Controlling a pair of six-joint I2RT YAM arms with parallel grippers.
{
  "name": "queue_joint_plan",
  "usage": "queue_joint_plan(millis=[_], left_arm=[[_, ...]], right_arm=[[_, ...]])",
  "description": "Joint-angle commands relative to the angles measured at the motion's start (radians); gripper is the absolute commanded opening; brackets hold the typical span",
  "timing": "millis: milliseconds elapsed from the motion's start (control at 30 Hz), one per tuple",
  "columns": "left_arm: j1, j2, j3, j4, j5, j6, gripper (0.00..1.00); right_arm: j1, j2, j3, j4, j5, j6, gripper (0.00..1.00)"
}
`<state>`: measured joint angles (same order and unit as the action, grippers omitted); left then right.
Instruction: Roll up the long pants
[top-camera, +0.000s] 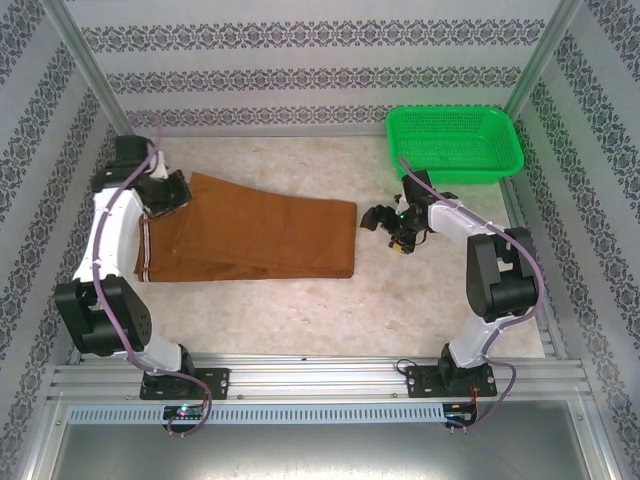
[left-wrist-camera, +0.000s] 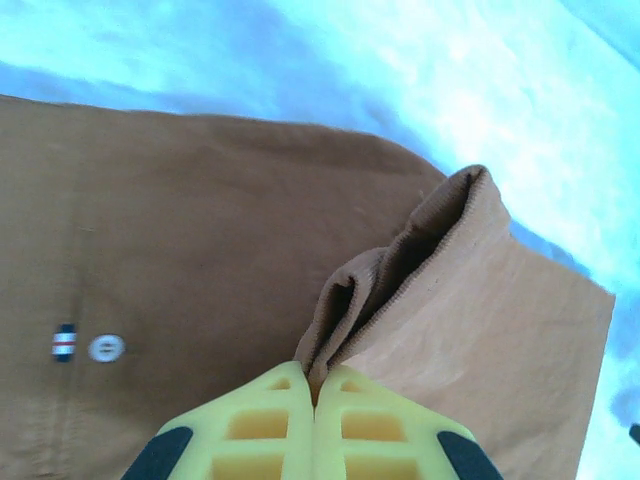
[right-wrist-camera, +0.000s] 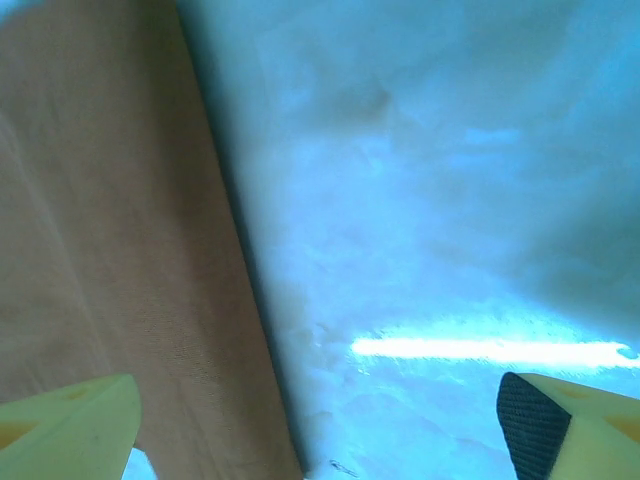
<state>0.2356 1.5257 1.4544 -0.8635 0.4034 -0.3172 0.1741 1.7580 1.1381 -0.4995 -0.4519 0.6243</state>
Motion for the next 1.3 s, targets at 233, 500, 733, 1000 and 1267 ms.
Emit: queue_joint_plan(millis=[233, 500, 733, 1000, 1267], left_arm=[[0.249, 0.02, 0.16, -0.198, 0.079, 0.036, 0.0], [0.293, 0.031, 0.101, -0.202, 0.042, 0.043, 0.0], [0.406, 0.094, 0.104, -0.2, -0.009, 0.033, 0.17], [0.443, 0.149, 0.162, -0.151, 0.005, -0.031, 0.38], [0.248, 0.024, -0.124, 0.06, 0.015, -0.075, 0.36]], right_arm=[[0.009, 0.153, 0.162, -0.034, -0.033, -0.005, 0.93], [0.038, 0.243, 0.242, -0.047, -0.042, -0.01, 0.93], [0.061, 0.293, 0.324, -0.106, -0.039, -0.034, 0.93], [0.091, 0.339, 0.438, -0.204, -0.022, -0.08, 0.93], [0.158, 0.418, 0.56, -0.278, 0.017, -0.139, 0.9]])
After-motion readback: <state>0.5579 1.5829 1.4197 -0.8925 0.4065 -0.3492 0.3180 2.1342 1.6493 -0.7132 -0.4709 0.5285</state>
